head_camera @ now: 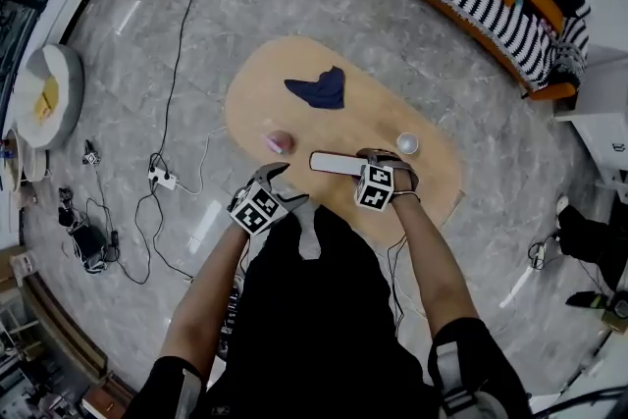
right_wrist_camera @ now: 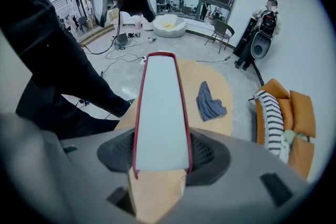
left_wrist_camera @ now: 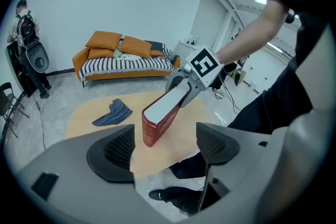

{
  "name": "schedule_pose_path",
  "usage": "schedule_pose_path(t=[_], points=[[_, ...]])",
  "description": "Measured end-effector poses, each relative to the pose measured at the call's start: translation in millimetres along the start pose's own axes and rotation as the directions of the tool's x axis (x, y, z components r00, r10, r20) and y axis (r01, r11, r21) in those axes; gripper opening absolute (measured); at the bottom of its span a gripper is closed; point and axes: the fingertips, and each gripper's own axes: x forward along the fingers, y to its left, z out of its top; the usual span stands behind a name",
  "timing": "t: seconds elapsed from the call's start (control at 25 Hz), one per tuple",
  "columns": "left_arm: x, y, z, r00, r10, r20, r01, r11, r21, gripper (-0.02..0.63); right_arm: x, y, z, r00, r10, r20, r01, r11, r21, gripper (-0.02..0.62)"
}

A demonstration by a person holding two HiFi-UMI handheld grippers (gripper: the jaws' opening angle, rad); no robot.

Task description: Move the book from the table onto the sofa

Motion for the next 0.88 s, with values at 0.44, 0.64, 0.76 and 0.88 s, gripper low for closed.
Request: schedule_pose_path(t=[0.44,0.64,0.76,0.88], points=[[-35.9,23.7,12.8,0.99,0.028,0.135,-0.011,0.992,-0.128,0.36,-57.4,-4.2,8.5,0.931,0.0,0.366,-0.227,0.785,0.577,0.249],[-63.2,42.9,17.0,0.969,0.058,0.239,-0.003,0.975,-0.223,0.36,-107.1,5.8,15.3,0.822,-0.04,0.568,-0.426,0.618,0.661,0.247],[-77.8,47.3,20.6,0.948,0.047,0.316,0.052,0.953,-0.298,0.36,-139.8,19.0,13.9,0.741,-0.055,0.67,-0.533,0.559,0.635,0.247],[-92.8,51.2,18.6,0.929,0.021,0.369,0.12,0.927,-0.355,0.36,-169.4,36.7,15.3,0.65,-0.07,0.757,-0.63,0.508,0.588,0.247]])
